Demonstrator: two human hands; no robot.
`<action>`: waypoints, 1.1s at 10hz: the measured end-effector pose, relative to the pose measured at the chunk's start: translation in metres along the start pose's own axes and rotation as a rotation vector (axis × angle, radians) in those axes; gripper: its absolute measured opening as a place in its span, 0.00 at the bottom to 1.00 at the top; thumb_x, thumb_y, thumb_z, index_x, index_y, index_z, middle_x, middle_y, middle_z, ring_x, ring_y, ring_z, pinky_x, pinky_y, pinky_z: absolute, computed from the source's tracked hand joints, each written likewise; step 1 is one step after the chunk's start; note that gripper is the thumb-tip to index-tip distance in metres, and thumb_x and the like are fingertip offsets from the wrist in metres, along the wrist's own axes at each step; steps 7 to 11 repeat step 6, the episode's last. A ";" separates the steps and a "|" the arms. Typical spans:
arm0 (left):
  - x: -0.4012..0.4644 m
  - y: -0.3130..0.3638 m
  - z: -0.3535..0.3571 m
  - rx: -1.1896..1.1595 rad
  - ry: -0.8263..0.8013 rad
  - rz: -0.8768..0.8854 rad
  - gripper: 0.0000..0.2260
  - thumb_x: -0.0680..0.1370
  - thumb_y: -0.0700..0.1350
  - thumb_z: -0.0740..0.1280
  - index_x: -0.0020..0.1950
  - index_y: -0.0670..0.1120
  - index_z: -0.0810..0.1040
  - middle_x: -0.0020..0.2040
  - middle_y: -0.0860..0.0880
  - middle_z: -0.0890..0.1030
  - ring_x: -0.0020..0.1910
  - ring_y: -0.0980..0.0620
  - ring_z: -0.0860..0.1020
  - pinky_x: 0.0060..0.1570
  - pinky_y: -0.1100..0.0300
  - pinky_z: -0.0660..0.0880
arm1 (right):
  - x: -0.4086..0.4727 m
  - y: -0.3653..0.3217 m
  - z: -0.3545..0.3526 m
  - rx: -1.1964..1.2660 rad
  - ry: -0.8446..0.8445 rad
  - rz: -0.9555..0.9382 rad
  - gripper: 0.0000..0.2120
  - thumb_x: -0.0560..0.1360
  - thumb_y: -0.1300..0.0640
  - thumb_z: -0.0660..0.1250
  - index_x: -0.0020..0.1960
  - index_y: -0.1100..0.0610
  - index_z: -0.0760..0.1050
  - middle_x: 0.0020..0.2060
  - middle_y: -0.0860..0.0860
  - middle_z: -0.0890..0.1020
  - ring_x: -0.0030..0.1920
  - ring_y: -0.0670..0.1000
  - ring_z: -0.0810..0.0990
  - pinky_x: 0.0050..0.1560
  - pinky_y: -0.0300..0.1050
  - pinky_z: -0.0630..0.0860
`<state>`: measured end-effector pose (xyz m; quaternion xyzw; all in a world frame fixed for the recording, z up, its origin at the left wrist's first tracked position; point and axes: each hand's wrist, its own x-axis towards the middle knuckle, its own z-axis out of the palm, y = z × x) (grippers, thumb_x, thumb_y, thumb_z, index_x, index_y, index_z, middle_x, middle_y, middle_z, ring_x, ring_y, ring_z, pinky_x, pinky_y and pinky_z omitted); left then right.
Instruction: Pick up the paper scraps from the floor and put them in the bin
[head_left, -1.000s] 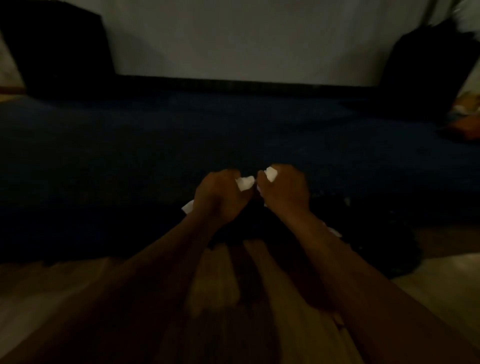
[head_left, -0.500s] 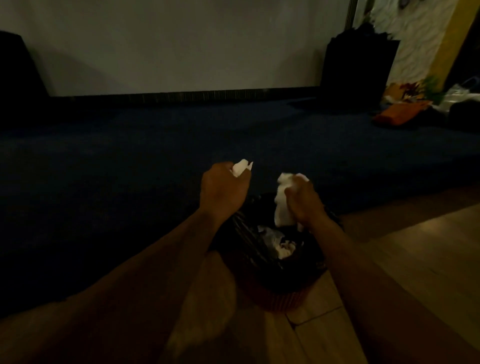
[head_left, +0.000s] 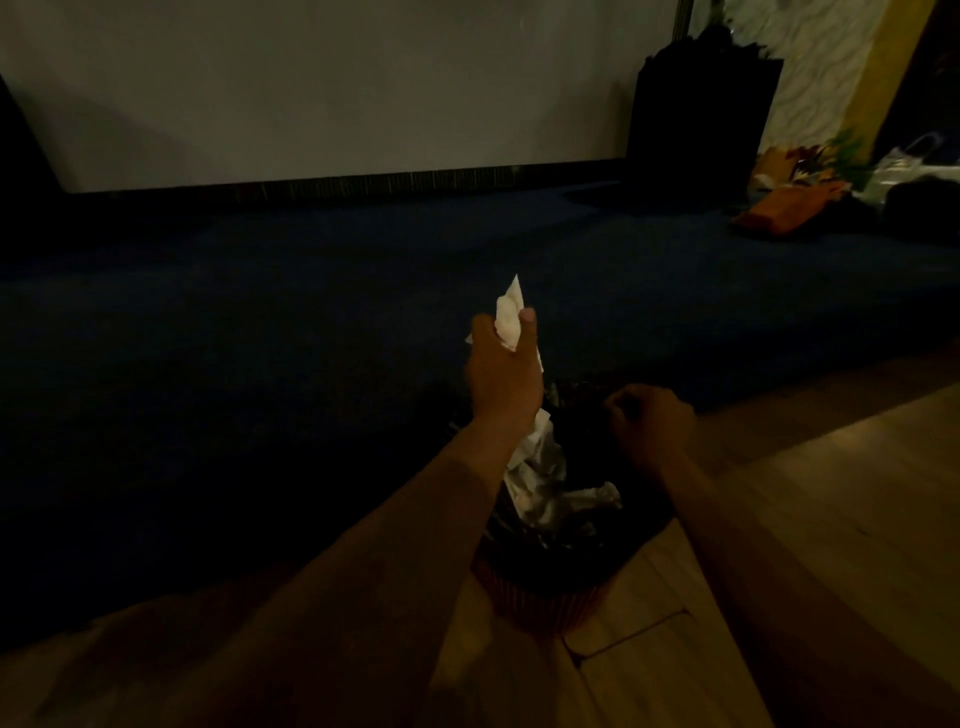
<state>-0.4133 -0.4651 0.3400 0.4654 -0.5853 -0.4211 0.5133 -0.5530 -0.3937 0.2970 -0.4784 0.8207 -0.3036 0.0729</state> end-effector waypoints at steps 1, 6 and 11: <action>-0.009 -0.023 0.007 0.190 -0.194 0.049 0.29 0.71 0.60 0.72 0.66 0.51 0.66 0.62 0.49 0.75 0.55 0.51 0.76 0.49 0.58 0.76 | -0.009 0.014 -0.006 0.026 0.122 -0.006 0.09 0.77 0.57 0.62 0.53 0.54 0.80 0.51 0.53 0.83 0.49 0.55 0.81 0.39 0.41 0.71; -0.025 -0.042 -0.033 1.167 -0.489 0.439 0.15 0.78 0.59 0.61 0.46 0.51 0.81 0.43 0.49 0.82 0.43 0.48 0.79 0.55 0.49 0.73 | -0.033 0.000 -0.009 -0.018 0.052 -0.039 0.08 0.77 0.56 0.64 0.50 0.55 0.81 0.50 0.56 0.84 0.48 0.57 0.81 0.45 0.45 0.76; -0.025 -0.042 -0.033 1.167 -0.489 0.439 0.15 0.78 0.59 0.61 0.46 0.51 0.81 0.43 0.49 0.82 0.43 0.48 0.79 0.55 0.49 0.73 | -0.033 0.000 -0.009 -0.018 0.052 -0.039 0.08 0.77 0.56 0.64 0.50 0.55 0.81 0.50 0.56 0.84 0.48 0.57 0.81 0.45 0.45 0.76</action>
